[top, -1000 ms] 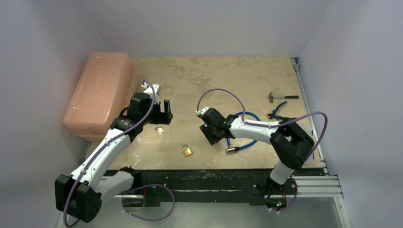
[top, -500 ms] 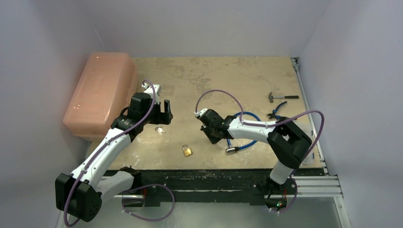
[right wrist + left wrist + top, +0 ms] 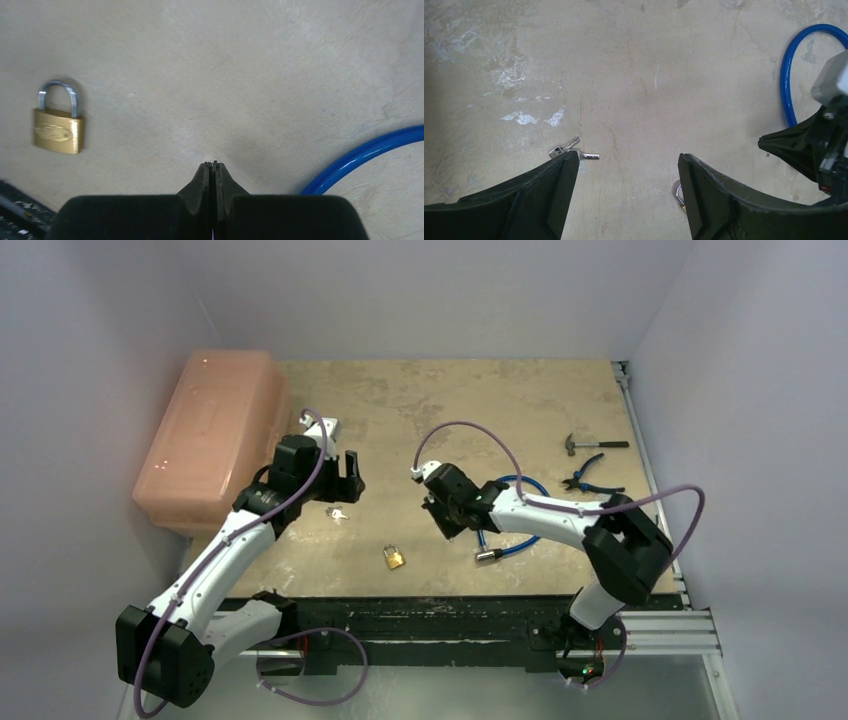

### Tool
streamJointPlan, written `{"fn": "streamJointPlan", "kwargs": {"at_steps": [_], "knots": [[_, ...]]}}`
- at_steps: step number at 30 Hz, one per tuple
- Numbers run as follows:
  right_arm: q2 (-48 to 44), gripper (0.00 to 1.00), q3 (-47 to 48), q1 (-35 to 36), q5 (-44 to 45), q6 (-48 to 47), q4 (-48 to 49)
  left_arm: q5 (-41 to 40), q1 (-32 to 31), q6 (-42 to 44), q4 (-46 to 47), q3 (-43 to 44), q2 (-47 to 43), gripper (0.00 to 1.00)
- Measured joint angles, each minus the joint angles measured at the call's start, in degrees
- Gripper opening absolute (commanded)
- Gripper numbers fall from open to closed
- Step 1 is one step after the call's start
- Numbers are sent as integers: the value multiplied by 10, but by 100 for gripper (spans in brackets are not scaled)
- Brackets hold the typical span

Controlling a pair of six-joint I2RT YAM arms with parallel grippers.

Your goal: Unlock with the key

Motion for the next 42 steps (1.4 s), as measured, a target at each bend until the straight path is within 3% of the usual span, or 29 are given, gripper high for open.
{"fn": "streamJointPlan", "kwargs": {"at_steps": [8, 16, 25, 42], "knots": [[-135, 0, -22, 0, -89, -2, 59, 111, 0, 2, 20, 0, -40, 71], [-264, 0, -55, 0, -212, 23, 155, 264, -1, -12, 98, -16, -117, 58], [-380, 0, -77, 0, -270, 114, 299, 397, -1, -136, 267, -61, -186, 44], [-388, 0, -74, 0, -327, 202, 410, 521, -2, -290, 457, -63, -189, 32]]}}
